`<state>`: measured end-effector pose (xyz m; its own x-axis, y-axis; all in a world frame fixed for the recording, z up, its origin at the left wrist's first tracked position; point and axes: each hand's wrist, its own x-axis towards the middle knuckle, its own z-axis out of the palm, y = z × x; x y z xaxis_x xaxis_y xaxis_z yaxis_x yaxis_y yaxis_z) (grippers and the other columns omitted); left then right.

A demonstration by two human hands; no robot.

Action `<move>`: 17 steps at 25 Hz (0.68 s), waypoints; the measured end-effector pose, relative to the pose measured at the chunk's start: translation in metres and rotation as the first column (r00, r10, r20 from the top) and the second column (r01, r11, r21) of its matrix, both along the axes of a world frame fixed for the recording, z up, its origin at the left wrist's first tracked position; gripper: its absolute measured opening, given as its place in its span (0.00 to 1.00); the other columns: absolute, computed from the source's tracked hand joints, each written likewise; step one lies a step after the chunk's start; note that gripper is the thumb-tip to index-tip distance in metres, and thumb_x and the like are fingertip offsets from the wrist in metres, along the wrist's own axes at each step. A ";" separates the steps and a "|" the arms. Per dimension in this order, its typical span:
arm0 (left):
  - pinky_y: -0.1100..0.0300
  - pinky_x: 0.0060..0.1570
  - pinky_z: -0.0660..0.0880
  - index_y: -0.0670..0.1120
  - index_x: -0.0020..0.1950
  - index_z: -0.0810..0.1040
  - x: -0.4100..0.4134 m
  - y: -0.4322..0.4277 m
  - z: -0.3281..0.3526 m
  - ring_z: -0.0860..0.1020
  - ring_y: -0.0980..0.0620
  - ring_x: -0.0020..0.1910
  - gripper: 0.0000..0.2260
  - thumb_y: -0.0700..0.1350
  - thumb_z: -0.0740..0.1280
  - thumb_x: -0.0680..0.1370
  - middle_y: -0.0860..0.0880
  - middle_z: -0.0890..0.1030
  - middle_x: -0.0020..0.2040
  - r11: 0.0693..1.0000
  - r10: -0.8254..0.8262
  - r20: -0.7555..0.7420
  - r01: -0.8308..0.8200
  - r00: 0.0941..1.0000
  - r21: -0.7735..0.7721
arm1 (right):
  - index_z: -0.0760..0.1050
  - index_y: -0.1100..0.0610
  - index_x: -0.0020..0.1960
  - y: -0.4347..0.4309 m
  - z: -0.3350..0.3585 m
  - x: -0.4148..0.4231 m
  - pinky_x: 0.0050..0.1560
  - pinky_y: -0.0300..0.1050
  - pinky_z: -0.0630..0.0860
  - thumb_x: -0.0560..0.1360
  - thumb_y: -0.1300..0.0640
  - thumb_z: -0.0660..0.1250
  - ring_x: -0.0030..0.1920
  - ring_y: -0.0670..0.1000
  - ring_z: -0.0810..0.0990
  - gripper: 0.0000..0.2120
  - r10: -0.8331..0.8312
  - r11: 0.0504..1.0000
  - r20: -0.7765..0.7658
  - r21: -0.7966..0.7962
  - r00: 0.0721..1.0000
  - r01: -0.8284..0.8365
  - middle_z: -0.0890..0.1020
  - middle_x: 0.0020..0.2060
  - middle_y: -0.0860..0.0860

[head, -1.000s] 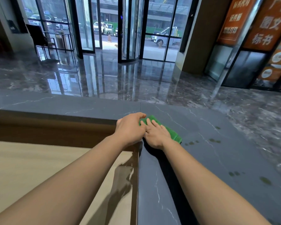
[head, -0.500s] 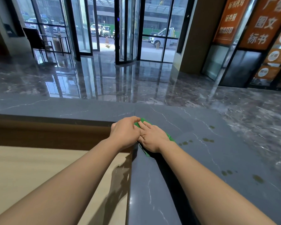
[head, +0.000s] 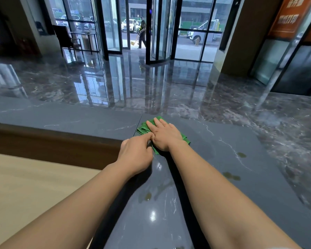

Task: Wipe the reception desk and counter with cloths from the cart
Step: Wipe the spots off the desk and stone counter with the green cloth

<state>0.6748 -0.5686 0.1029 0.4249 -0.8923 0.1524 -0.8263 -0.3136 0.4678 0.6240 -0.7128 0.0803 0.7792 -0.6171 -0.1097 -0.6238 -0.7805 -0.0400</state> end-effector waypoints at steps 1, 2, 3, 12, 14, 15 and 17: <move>0.55 0.64 0.65 0.52 0.71 0.69 -0.002 -0.004 -0.002 0.74 0.45 0.64 0.20 0.44 0.60 0.79 0.48 0.80 0.62 1.000 0.002 0.027 -0.003 1.000 0.022 | 0.41 0.47 0.79 -0.008 -0.001 0.000 0.77 0.53 0.44 0.84 0.49 0.44 0.79 0.51 0.42 0.26 -0.004 1.000 0.004 0.002 1.000 0.004 0.43 0.79 0.51; 0.55 0.64 0.65 0.53 0.72 0.68 -0.004 -0.009 -0.003 0.73 0.45 0.65 0.21 0.44 0.60 0.79 0.48 0.79 0.63 0.999 0.004 0.048 -0.006 0.999 0.046 | 0.41 0.47 0.79 -0.015 -0.002 0.000 0.77 0.53 0.44 0.84 0.48 0.44 0.79 0.51 0.42 0.25 -0.008 1.000 0.010 0.008 1.000 0.008 0.43 0.79 0.51; 0.55 0.65 0.65 0.52 0.73 0.68 -0.006 -0.013 -0.003 0.73 0.46 0.65 0.21 0.45 0.60 0.79 0.48 0.79 0.64 0.998 0.005 0.064 -0.009 0.998 0.066 | 0.41 0.46 0.79 -0.023 -0.002 0.000 0.76 0.53 0.44 0.84 0.48 0.43 0.79 0.51 0.42 0.25 -0.014 1.000 0.013 0.016 1.000 0.014 0.43 0.79 0.51; 0.57 0.54 0.58 0.50 0.56 0.74 -0.030 -0.025 -0.003 0.74 0.44 0.61 0.08 0.45 0.57 0.80 0.48 0.80 0.60 0.981 -0.011 0.173 -0.023 0.985 0.194 | 0.44 0.48 0.79 -0.116 -0.005 -0.101 0.76 0.58 0.48 0.82 0.48 0.44 0.79 0.54 0.46 0.26 -0.403 0.915 0.021 -0.020 0.915 0.404 0.47 0.79 0.52; 0.57 0.55 0.57 0.53 0.51 0.68 -0.034 -0.024 -0.001 0.74 0.44 0.61 0.03 0.45 0.57 0.80 0.47 0.80 0.59 0.976 -0.038 0.177 -0.001 0.984 0.219 | 0.43 0.47 0.79 -0.123 -0.001 -0.132 0.76 0.60 0.44 0.83 0.49 0.44 0.79 0.54 0.44 0.26 -0.520 0.854 0.018 0.009 0.854 0.520 0.44 0.79 0.51; 0.57 0.58 0.57 0.52 0.53 0.70 -0.036 -0.024 0.000 0.74 0.44 0.61 0.04 0.46 0.56 0.81 0.47 0.80 0.60 0.972 -0.057 0.187 0.012 0.981 0.234 | 0.43 0.47 0.79 -0.122 0.001 -0.142 0.76 0.60 0.43 0.83 0.49 0.44 0.79 0.54 0.43 0.26 -0.550 0.835 0.015 0.018 0.835 0.550 0.43 0.79 0.50; 0.56 0.63 0.56 0.49 0.63 0.73 -0.035 -0.024 -0.001 0.73 0.44 0.62 0.12 0.47 0.56 0.81 0.47 0.79 0.60 0.959 -0.071 0.193 0.014 0.979 0.281 | 0.42 0.48 0.79 -0.116 0.001 -0.140 0.76 0.60 0.44 0.83 0.49 0.44 0.78 0.55 0.42 0.26 -0.559 0.829 0.011 0.041 0.829 0.558 0.42 0.79 0.51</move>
<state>0.6397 -0.5927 0.1018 0.3717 -0.9280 -0.0258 -0.9092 -0.3695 0.1918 0.4836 -0.8284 0.0813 0.3048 -0.9440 -0.1265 -0.9517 -0.2968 -0.0789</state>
